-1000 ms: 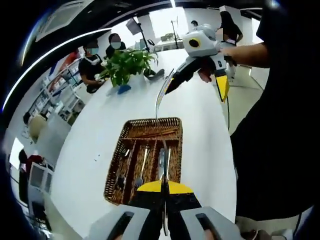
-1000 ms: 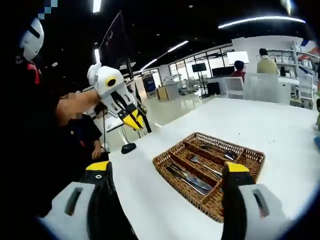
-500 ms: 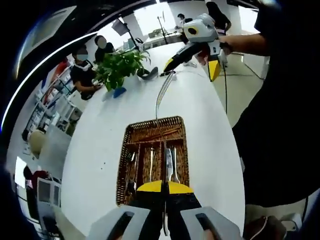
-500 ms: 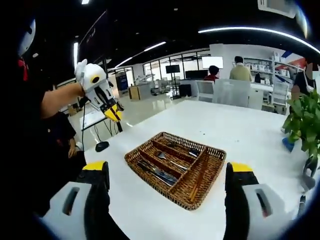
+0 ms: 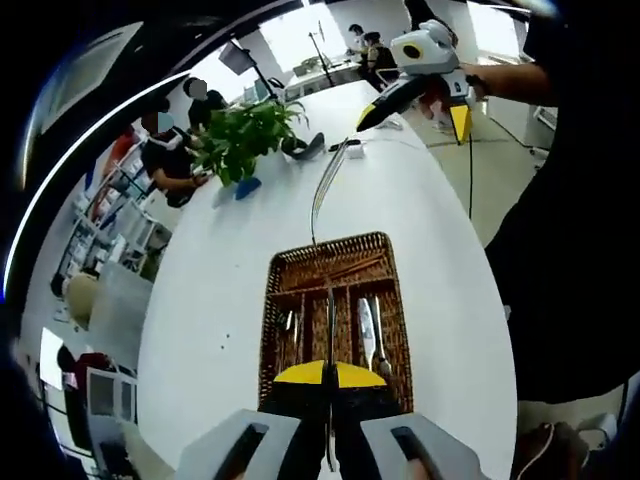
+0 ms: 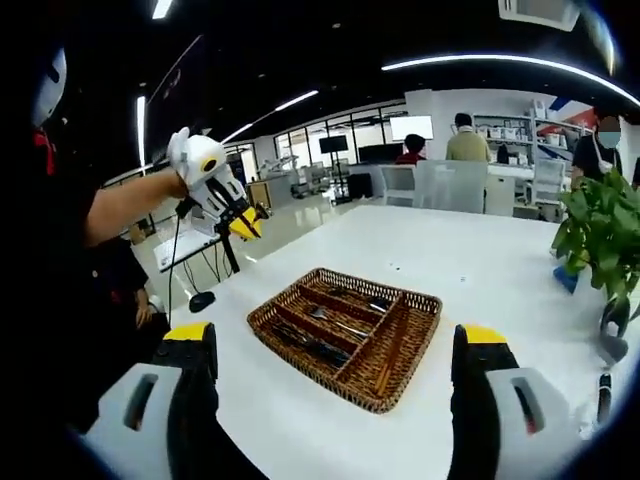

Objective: Arrange the knives, forks, and spoons in their matching storage slots by inserting each utensil handle-first until every utensil is classified and aligned in the correct compartment

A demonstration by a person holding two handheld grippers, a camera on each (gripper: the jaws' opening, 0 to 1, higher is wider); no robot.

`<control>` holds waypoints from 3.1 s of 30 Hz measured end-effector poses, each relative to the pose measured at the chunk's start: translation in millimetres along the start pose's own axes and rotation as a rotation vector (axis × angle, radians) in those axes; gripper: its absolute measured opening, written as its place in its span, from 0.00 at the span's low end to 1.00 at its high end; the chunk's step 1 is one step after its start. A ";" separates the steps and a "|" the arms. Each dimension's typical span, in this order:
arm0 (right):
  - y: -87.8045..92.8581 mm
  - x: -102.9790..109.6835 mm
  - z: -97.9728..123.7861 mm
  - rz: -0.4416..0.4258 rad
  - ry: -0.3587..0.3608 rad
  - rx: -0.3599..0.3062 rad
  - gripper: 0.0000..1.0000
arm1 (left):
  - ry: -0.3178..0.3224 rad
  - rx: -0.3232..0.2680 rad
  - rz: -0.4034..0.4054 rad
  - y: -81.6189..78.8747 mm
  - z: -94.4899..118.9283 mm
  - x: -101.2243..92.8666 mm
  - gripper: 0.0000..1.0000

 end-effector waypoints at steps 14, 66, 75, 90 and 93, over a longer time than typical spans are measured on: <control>6.7 -10.6 11.4 -0.014 0.049 0.006 0.99 | -0.041 0.019 -0.036 1.2 -18.8 40.1 0.00; 29.4 -35.9 24.0 -0.019 0.148 0.113 0.96 | -0.002 0.078 0.028 51.3 -138.3 36.2 0.00; 23.8 -33.7 22.2 -0.043 0.154 0.085 0.99 | 0.030 0.122 0.064 74.4 -161.6 21.1 0.00; 29.5 -35.0 23.8 -0.054 0.168 0.094 0.99 | 0.113 0.204 0.154 99.3 -194.2 -7.7 0.00; 29.6 -36.6 25.3 -0.055 0.174 0.091 0.99 | 0.145 0.215 0.159 100.1 -196.8 -14.5 0.00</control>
Point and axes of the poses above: the point that each gripper's makers call its tool centre point, and the gripper's own axes: z roughly backward along the fingers, x roughly to its left, y roughly out of its underside, the point moved 3 cm from there along z, roughly backward along the fingers, and after that the axes turned 5 degrees about -y, right-handed, at the moved point
